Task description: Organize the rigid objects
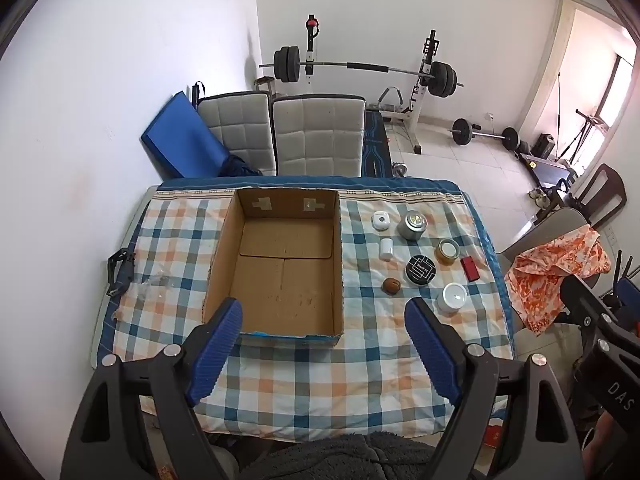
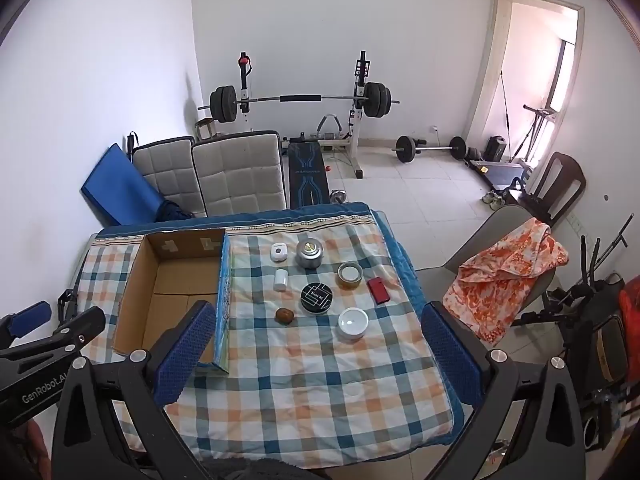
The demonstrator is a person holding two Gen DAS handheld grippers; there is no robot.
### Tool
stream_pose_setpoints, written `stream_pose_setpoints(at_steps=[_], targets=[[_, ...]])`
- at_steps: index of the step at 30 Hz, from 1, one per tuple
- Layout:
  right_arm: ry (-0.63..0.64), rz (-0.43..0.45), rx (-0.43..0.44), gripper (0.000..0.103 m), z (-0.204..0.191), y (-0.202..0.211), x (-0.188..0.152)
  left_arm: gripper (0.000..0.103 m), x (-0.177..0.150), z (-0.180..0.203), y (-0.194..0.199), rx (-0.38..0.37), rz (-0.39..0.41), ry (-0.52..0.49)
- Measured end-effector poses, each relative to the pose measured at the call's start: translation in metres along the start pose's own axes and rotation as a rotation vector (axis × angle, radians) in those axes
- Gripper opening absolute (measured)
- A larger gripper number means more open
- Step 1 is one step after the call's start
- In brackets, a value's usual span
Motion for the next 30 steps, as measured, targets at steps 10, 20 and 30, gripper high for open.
stream_pose_setpoints(at_steps=[10, 20, 30], targets=[[0.028, 0.017, -0.037, 0.103, 0.003, -0.001, 0.001, 0.083, 0.008, -0.009, 0.009, 0.023, 0.046, 0.004], [0.010, 0.016, -0.030, 0.103, 0.007, -0.002, -0.001, 0.083, 0.004, -0.003, 0.008, 0.036, 0.045, -0.007], [0.011, 0.018, -0.036, 0.103, 0.005, -0.002, -0.002, 0.083, 0.001, -0.001, 0.007, 0.034, 0.044, 0.003]])
Point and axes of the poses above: each gripper's, at about its wrist camera, not at the fingertips, and y roughly against the way its jaws point, z to its right, x to its top, the point moved 7 cm from there along -y, roughly the way its jaws point
